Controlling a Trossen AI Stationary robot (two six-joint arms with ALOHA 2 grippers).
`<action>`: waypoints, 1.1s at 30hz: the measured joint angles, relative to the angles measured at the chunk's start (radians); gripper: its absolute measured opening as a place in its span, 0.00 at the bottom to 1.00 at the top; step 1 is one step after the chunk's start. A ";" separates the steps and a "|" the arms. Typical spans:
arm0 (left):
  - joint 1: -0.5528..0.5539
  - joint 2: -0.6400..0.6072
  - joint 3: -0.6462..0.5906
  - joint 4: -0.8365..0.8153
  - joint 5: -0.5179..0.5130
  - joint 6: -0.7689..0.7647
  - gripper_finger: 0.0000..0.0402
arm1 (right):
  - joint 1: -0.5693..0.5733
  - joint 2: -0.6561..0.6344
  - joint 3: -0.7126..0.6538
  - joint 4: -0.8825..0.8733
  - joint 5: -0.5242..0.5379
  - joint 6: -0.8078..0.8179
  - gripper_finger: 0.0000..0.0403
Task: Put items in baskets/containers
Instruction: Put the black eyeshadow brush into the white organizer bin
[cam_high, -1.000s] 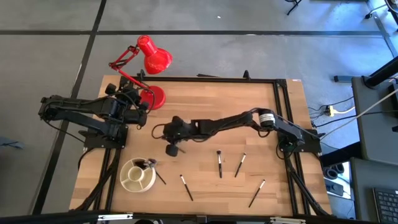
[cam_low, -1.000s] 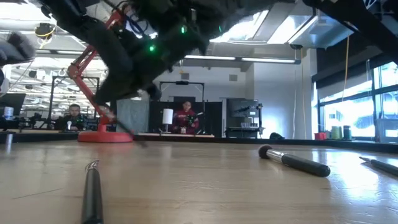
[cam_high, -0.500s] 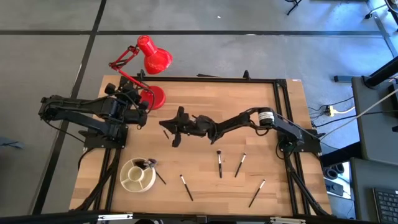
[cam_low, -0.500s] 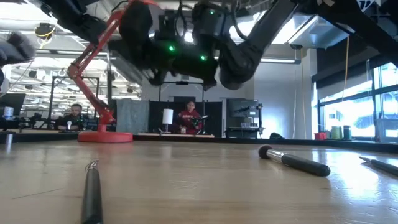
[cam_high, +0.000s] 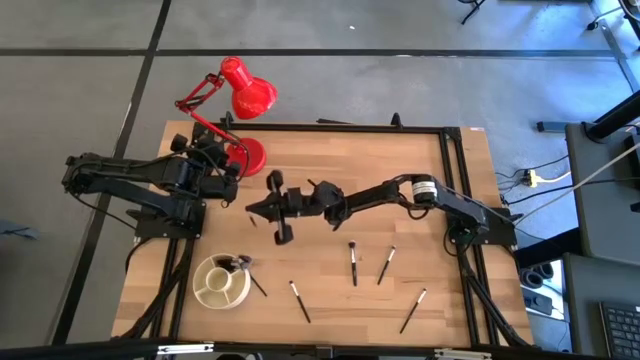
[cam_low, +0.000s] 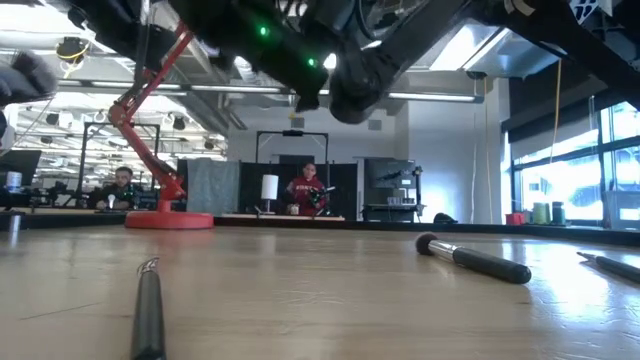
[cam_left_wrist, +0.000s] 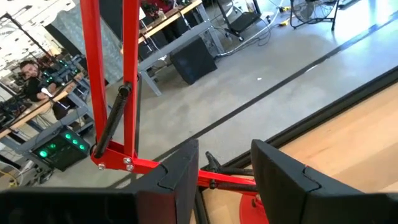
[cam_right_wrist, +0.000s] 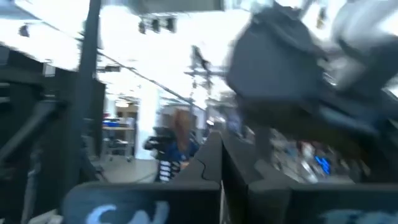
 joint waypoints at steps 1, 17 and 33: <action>0.000 0.000 0.000 0.000 0.002 0.000 0.36 | 0.002 0.000 0.007 0.000 -0.029 -0.014 0.00; -0.002 -0.006 -0.065 -0.007 0.183 0.035 0.36 | -0.061 -0.091 -0.240 0.109 0.239 -0.061 0.00; -0.036 0.029 -0.169 0.936 0.537 0.707 0.39 | -0.105 -0.422 -0.777 0.282 0.290 -0.148 0.00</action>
